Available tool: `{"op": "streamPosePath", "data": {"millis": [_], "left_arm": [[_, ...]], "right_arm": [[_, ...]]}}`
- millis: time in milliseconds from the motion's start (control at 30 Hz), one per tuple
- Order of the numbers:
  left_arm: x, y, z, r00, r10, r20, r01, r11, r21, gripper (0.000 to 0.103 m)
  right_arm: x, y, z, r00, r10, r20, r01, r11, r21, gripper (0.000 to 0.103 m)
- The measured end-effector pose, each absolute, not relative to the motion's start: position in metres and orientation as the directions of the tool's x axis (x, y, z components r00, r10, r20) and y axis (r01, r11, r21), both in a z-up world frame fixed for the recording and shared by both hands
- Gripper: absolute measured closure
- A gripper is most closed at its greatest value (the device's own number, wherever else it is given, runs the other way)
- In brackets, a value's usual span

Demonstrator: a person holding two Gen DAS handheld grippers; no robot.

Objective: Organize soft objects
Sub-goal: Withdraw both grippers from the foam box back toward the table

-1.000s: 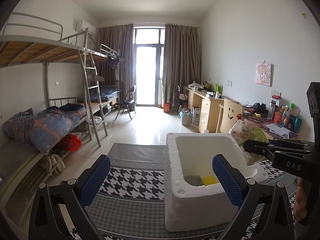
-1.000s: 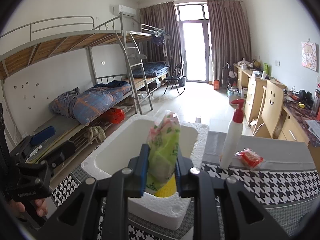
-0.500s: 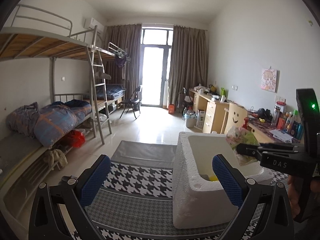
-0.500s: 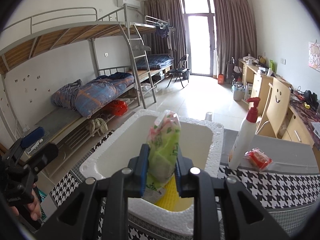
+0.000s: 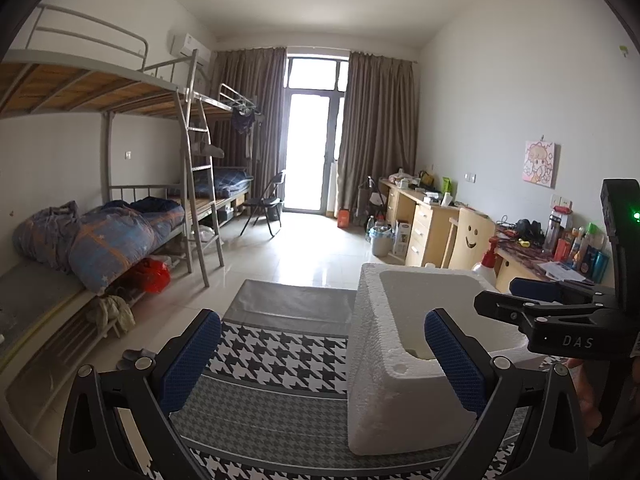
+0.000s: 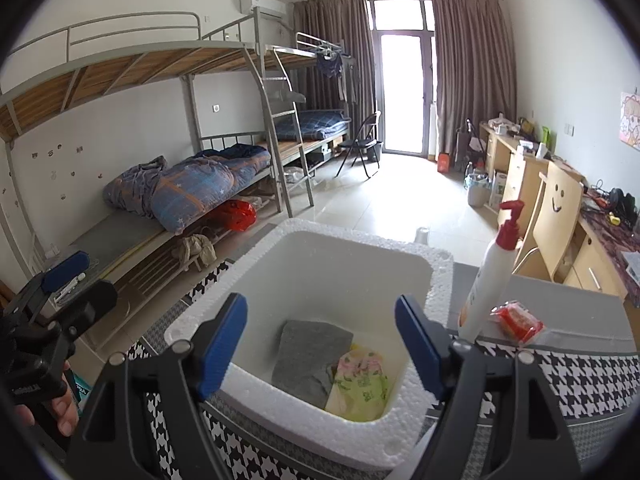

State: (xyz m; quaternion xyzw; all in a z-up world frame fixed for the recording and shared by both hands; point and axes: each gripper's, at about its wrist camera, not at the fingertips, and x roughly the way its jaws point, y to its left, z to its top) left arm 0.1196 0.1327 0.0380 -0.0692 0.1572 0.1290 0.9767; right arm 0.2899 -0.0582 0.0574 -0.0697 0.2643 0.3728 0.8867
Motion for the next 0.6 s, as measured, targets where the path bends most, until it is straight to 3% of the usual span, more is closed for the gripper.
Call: {"op": "streamPosePath", "data": {"millis": [600], "left_arm": [[0.107, 0.098, 0.051, 0.940, 0.137, -0.311, -0.169, 0.983, -0.076, 0.001]], "right_arm": [[0.262, -0.094, 0.070, 0.634, 0.625, -0.456, -0.675, 0.734, 0.067, 0.022]]}}
